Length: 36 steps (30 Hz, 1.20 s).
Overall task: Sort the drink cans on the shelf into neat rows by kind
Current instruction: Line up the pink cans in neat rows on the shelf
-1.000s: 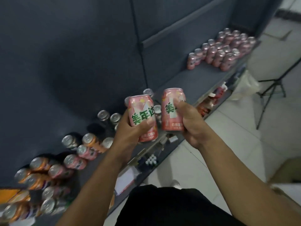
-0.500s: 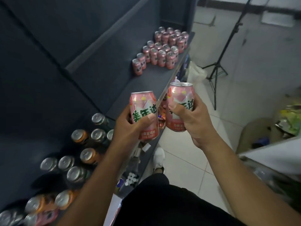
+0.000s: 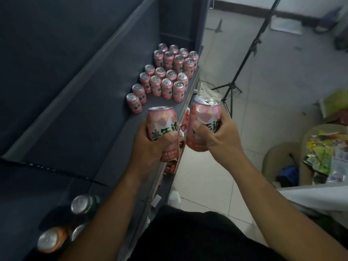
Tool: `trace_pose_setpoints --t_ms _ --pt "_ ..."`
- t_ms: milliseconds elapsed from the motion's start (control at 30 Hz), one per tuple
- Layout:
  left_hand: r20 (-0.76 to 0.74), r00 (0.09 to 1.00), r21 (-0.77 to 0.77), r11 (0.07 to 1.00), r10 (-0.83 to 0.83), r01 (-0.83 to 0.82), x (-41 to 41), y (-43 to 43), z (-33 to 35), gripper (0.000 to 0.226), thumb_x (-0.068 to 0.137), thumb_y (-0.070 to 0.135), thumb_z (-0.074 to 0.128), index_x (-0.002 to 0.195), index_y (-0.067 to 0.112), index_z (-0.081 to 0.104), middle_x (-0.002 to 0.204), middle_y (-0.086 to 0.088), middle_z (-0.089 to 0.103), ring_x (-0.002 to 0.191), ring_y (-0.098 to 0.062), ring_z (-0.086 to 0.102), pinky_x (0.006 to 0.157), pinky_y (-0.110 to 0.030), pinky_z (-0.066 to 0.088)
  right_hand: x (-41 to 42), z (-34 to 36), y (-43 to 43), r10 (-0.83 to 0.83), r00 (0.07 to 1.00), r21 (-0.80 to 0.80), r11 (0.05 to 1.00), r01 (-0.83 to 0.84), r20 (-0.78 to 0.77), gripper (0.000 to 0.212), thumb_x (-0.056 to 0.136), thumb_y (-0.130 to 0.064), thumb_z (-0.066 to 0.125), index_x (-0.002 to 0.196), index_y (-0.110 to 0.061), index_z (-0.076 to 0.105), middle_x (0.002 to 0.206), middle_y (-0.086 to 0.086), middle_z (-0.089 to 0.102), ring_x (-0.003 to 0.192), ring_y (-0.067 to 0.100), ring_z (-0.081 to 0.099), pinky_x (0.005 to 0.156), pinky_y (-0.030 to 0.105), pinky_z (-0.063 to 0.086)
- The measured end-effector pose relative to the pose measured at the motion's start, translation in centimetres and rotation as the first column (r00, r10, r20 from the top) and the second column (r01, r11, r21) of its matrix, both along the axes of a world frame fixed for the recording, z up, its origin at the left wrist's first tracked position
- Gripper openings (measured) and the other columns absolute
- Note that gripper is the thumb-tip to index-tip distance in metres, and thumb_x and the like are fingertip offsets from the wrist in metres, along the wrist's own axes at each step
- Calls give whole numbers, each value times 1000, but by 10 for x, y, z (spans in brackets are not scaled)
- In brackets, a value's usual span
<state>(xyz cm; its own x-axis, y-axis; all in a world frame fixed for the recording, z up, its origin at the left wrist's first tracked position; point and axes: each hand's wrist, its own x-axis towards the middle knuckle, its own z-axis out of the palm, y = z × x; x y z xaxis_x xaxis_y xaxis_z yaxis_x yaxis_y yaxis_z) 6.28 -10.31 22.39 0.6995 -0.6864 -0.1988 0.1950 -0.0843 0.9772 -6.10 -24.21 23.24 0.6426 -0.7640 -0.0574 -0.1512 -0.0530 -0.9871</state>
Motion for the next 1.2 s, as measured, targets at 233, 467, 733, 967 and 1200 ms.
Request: trace_pose_setpoints --t_ms 233,467,733,967,1200 --pt "43 998 -41 998 -52 54 61 -56 2 59 59 41 83 112 28 63 98 8 76 90 -10 74 72 -23 57 59 -9 -58 -14 1000 -83 997 13 -14 56 84 -35 82 133 -23 57 113 -19 67 104 -1 66 88 25 58" --pt "-51 998 -13 999 31 -32 102 -109 -13 50 66 42 75 112 21 68 94 -1 74 87 -18 72 71 -30 58 111 -24 -128 109 994 -45 993 -109 1 48 89 -31 78 131 -18 59 119 -7 68 108 5 66 88 28 60" --pt "-1 957 16 957 291 -291 123 -191 -13 56 60 34 83 113 23 66 97 2 73 88 -11 70 72 -27 58 181 -17 -223 293 953 342 890 -302 78 23 97 -30 68 115 -15 65 110 16 74 98 33 74 85 56 60" --pt "78 828 86 824 555 -560 133 -225 -25 80 68 30 88 136 10 51 124 -18 68 111 -34 70 85 -44 62 224 -4 -273 617 779 310 723 -618 114 29 86 -5 78 105 -20 62 95 5 72 86 15 69 81 37 61" --pt "24 714 121 707 699 -696 143 -221 -38 71 65 35 86 127 16 59 115 -11 72 102 -25 73 79 -33 60 261 -19 -273 667 742 276 702 -657 69 26 89 -11 77 105 -22 59 86 -7 71 78 3 68 73 23 58"
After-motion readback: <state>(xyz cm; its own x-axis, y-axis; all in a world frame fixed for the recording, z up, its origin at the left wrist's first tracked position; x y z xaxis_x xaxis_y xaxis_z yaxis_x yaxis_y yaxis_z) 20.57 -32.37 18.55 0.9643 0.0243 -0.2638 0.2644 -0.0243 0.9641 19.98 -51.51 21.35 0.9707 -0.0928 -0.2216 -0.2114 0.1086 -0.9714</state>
